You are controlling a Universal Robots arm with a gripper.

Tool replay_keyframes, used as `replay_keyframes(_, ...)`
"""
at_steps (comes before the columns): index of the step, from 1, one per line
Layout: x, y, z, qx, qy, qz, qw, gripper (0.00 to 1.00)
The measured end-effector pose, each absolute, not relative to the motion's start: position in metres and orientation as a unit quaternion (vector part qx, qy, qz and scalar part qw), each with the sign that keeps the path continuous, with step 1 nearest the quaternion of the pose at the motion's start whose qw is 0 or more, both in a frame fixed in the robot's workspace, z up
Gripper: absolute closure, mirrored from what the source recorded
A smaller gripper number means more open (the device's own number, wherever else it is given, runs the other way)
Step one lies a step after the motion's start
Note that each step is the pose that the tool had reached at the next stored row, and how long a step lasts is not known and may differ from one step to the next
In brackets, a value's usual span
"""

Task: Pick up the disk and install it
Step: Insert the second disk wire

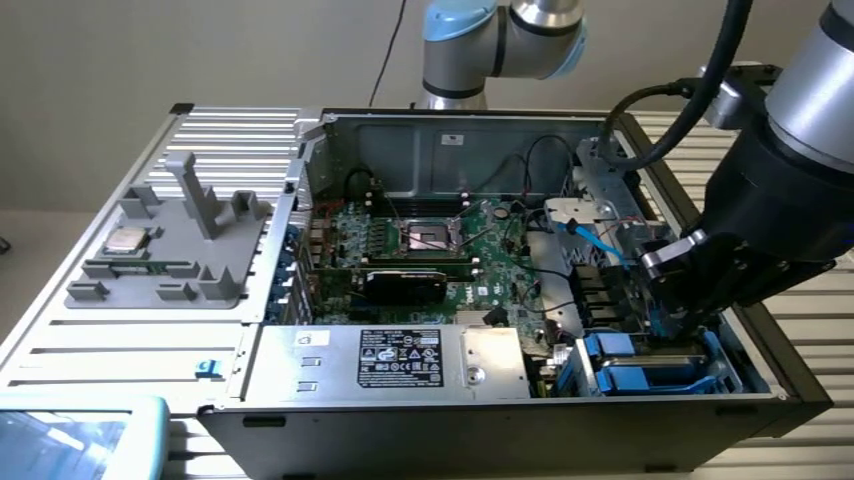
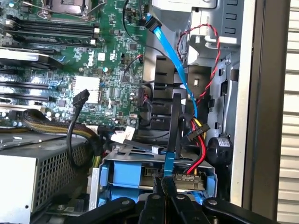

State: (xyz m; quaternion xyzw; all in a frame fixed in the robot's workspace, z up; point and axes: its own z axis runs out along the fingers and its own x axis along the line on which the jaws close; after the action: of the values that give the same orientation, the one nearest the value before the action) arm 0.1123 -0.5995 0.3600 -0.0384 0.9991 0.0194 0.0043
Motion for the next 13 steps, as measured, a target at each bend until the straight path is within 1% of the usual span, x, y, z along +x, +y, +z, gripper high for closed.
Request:
replay_keyframes(7, 0.131, -0.599, 0.362, -0.04, 0.999, 0.02, 0.001, 0.89)
replay_keyframes(13, 0.132, -0.599, 0.353, -0.043, 0.999, 0.02, 0.0, 0.89)
